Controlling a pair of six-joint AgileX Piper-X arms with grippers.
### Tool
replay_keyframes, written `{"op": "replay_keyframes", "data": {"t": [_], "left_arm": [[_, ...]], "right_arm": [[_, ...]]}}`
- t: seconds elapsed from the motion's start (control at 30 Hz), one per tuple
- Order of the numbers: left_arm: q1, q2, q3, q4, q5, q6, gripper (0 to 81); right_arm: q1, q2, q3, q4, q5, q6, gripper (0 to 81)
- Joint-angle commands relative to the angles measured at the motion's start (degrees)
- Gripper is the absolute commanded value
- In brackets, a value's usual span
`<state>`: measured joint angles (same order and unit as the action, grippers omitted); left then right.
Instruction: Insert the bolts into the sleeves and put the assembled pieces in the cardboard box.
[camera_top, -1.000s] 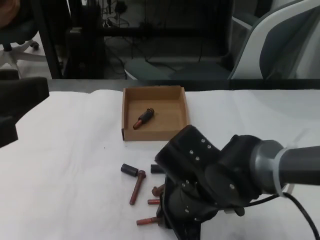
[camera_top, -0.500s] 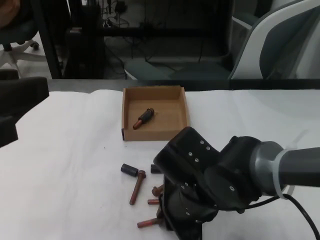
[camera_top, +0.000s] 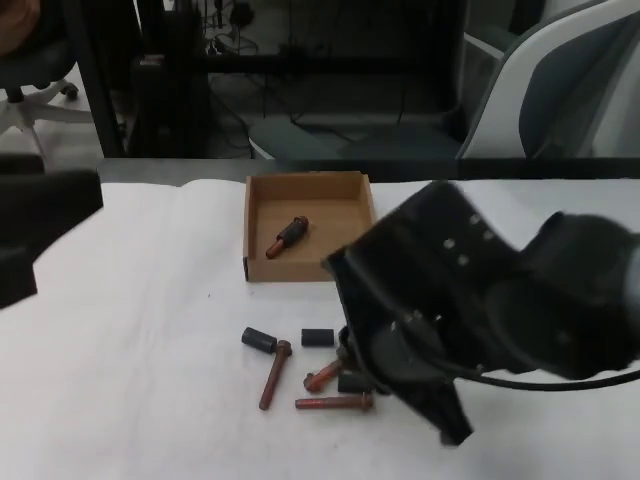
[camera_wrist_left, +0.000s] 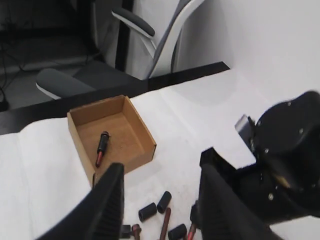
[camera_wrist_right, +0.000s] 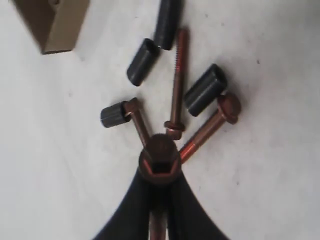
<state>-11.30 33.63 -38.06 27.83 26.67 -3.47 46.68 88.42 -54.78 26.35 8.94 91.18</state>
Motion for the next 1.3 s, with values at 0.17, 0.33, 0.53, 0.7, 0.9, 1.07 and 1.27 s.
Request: {"op": "replay_keyframes", "data": {"t": [0.17,0.33,0.53,0.7,0.9,1.07,1.27], "left_arm": [[-0.2,8.2,-0.5,4.9,3.7,3.5,47.3],[-0.2,15.7,-0.8,5.1,5.1,9.5,47.3],[-1.9,24.1,-4.0,8.8,4.7,16.4,47.3],[-5.3,30.2,-7.4,11.9,4.0,26.6,47.3],[-8.2,36.3,-10.7,15.8,-5.0,45.6,47.3],[-8.3,39.8,-11.2,15.3,-8.3,62.6,47.3],[-8.3,43.7,-11.2,9.1,-7.8,70.9,47.3]], "right_arm": [[-0.3,-9.5,-0.1,1.8,2.7,-20.4,0.6],[-0.3,-14.8,-0.1,6.8,4.1,-32.4,0.6],[-1.5,-21.0,-0.1,10.2,3.6,-47.5,0.6],[-2.2,-25.3,-0.1,13.3,2.9,-56.2,0.6],[-5.4,-29.1,0.2,16.3,0.7,-63.5,0.6],[-9.7,-32.3,1.8,16.8,-3.8,-67.2,0.6],[-15.1,-34.8,2.7,18.0,-10.0,-71.6,0.6]]}}
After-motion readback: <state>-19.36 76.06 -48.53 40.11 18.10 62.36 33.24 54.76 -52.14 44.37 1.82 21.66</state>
